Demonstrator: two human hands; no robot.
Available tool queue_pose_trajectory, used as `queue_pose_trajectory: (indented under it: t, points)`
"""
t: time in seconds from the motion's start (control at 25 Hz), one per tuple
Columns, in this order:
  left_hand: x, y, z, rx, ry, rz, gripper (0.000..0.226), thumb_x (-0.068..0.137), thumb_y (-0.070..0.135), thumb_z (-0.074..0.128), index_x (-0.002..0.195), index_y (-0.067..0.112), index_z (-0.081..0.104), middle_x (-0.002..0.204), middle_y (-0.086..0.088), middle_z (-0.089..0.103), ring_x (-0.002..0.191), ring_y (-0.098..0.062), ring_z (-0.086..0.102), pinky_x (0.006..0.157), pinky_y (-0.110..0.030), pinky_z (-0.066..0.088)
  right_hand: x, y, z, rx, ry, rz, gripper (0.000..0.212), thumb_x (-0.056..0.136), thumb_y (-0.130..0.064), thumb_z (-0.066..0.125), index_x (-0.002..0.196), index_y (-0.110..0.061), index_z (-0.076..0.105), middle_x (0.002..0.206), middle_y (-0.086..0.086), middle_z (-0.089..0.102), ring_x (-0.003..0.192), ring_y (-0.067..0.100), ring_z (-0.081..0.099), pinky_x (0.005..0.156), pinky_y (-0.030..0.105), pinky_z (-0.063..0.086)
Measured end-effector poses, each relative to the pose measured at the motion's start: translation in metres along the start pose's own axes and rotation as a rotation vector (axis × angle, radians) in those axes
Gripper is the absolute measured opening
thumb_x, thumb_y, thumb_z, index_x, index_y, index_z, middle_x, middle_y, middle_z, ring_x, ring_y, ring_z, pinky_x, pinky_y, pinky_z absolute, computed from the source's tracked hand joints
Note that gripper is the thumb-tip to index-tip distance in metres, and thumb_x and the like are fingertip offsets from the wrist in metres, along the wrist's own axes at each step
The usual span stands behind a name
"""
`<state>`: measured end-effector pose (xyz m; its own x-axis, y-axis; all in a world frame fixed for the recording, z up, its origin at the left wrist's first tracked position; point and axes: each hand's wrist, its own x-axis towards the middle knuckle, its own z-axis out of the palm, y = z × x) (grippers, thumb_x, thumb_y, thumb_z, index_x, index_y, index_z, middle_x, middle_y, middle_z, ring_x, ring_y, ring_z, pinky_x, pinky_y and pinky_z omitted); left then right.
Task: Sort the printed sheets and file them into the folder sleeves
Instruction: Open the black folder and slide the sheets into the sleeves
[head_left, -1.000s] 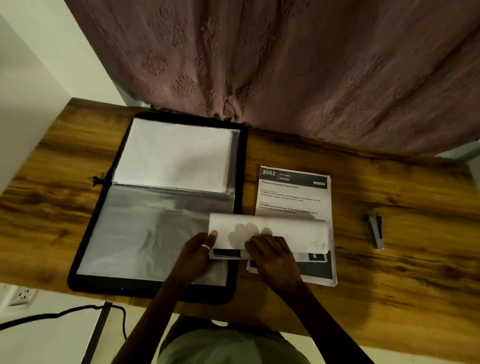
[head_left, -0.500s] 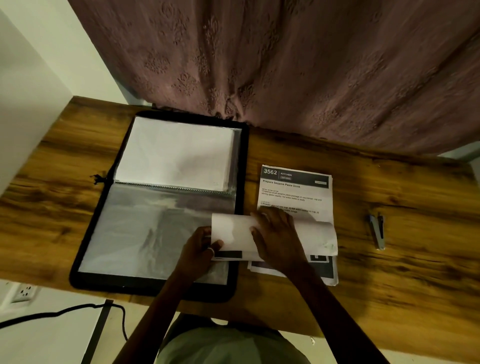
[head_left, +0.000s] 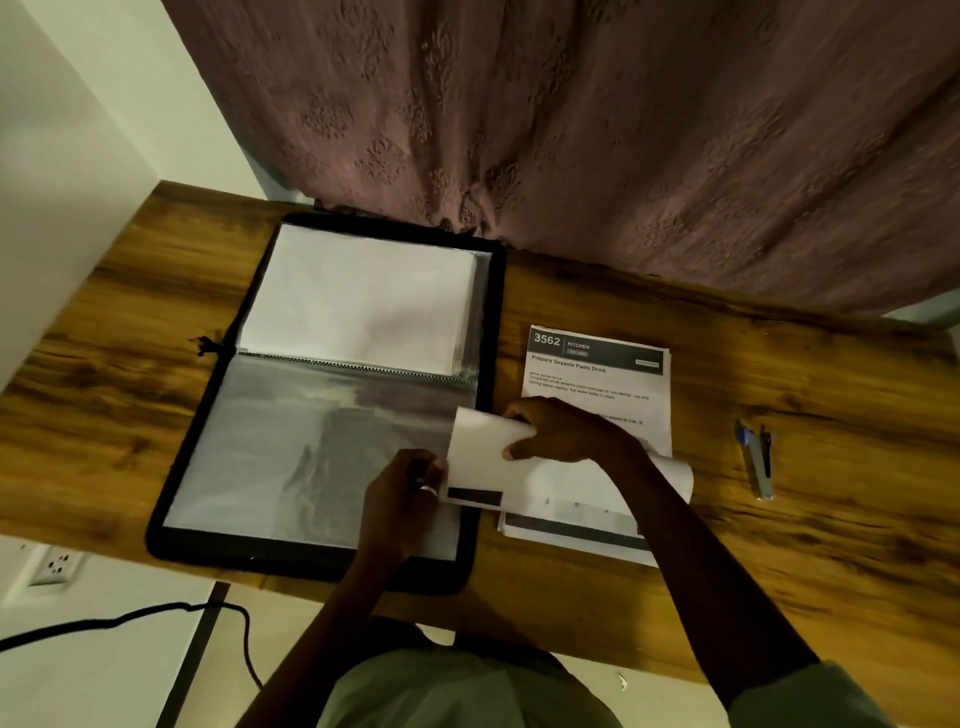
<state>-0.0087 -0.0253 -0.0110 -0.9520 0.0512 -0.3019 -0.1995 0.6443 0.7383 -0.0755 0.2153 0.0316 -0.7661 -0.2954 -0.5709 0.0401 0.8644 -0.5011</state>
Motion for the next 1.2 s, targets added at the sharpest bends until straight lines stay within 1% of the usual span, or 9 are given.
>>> queue_pose_trajectory:
  t: [0.12, 0.24, 0.28, 0.48, 0.68, 0.84, 0.92, 1.04, 1.2]
  points:
    - [-0.014, -0.01, 0.005, 0.259, 0.031, 0.127, 0.021, 0.091, 0.029, 0.069, 0.108, 0.022, 0.059, 0.107, 0.004, 0.06, 0.09, -0.012, 0.06, 0.074, -0.027, 0.051, -0.013, 0.012, -0.004, -0.003, 0.072, 0.021, 0.044, 0.087, -0.035, 0.072, 0.122, -0.014, 0.055, 0.121, 0.006, 0.061, 0.098, 0.015, 0.055, 0.084, 0.024, 0.042]
    - [-0.025, 0.0, 0.014, 0.402, 0.023, 0.054, 0.043, 0.087, 0.054, 0.066, 0.109, 0.023, 0.047, 0.107, 0.005, 0.045, 0.096, -0.012, 0.047, 0.072, -0.028, 0.047, -0.022, 0.019, -0.002, 0.017, 0.088, 0.047, 0.048, 0.088, -0.032, 0.071, 0.127, -0.011, 0.053, 0.131, 0.008, 0.057, 0.116, 0.024, 0.055, 0.094, 0.028, 0.041]
    - [-0.026, 0.001, 0.016, 0.417, 0.027, 0.039, 0.047, 0.085, 0.057, 0.066, 0.11, 0.022, 0.046, 0.108, 0.004, 0.043, 0.097, -0.012, 0.043, 0.072, -0.029, 0.047, -0.024, 0.02, -0.001, 0.035, 0.084, 0.054, 0.049, 0.088, -0.032, 0.071, 0.128, -0.011, 0.053, 0.134, 0.008, 0.055, 0.119, 0.025, 0.054, 0.096, 0.029, 0.041]
    - [-0.028, 0.002, 0.02, 0.392, 0.028, 0.087, 0.036, 0.09, 0.043, 0.067, 0.112, 0.02, 0.053, 0.11, 0.001, 0.052, 0.094, -0.012, 0.049, 0.07, -0.025, 0.041, -0.03, 0.026, 0.002, 0.075, 0.108, 0.061, 0.055, 0.089, -0.031, 0.07, 0.135, -0.011, 0.048, 0.144, 0.008, 0.048, 0.129, 0.028, 0.048, 0.106, 0.037, 0.039]
    - [-0.028, 0.004, 0.017, 0.319, 0.025, 0.107, 0.018, 0.089, 0.025, 0.07, 0.104, 0.018, 0.064, 0.102, 0.001, 0.06, 0.083, -0.012, 0.055, 0.069, -0.024, 0.047, -0.031, 0.03, 0.003, 0.084, 0.111, 0.076, 0.057, 0.089, -0.03, 0.07, 0.137, -0.011, 0.047, 0.147, 0.008, 0.046, 0.131, 0.028, 0.047, 0.108, 0.039, 0.039]
    - [-0.027, 0.004, 0.013, 0.356, -0.014, 0.118, 0.011, 0.087, 0.018, 0.069, 0.097, 0.022, 0.072, 0.103, 0.005, 0.064, 0.079, -0.007, 0.057, 0.068, -0.019, 0.048, -0.033, 0.031, 0.006, 0.053, 0.128, 0.092, 0.06, 0.088, -0.032, 0.071, 0.139, -0.012, 0.045, 0.148, 0.007, 0.044, 0.132, 0.028, 0.045, 0.109, 0.04, 0.038]
    - [-0.028, 0.009, 0.011, 0.355, -0.008, 0.115, 0.01, 0.088, 0.019, 0.068, 0.097, 0.023, 0.071, 0.101, 0.007, 0.064, 0.078, -0.006, 0.057, 0.066, -0.018, 0.047, -0.033, 0.032, 0.007, 0.048, 0.133, 0.1, 0.061, 0.088, -0.033, 0.071, 0.139, -0.013, 0.046, 0.149, 0.006, 0.043, 0.133, 0.028, 0.044, 0.11, 0.041, 0.038]
    - [-0.029, 0.016, 0.006, 0.32, 0.049, 0.085, 0.01, 0.09, 0.02, 0.068, 0.099, 0.019, 0.065, 0.088, 0.007, 0.066, 0.066, -0.004, 0.057, 0.055, -0.016, 0.04, -0.033, 0.032, 0.008, 0.058, 0.13, 0.11, 0.058, 0.088, -0.032, 0.071, 0.137, -0.013, 0.047, 0.148, 0.006, 0.044, 0.132, 0.027, 0.045, 0.109, 0.041, 0.039]
    - [-0.027, 0.021, -0.001, 0.319, 0.14, 0.11, 0.02, 0.089, 0.017, 0.069, 0.103, 0.016, 0.055, 0.068, 0.008, 0.061, 0.051, -0.006, 0.055, 0.046, -0.026, 0.047, -0.033, 0.032, 0.009, 0.056, 0.13, 0.115, 0.058, 0.088, -0.032, 0.071, 0.137, -0.012, 0.047, 0.148, 0.006, 0.044, 0.132, 0.028, 0.046, 0.108, 0.041, 0.04]
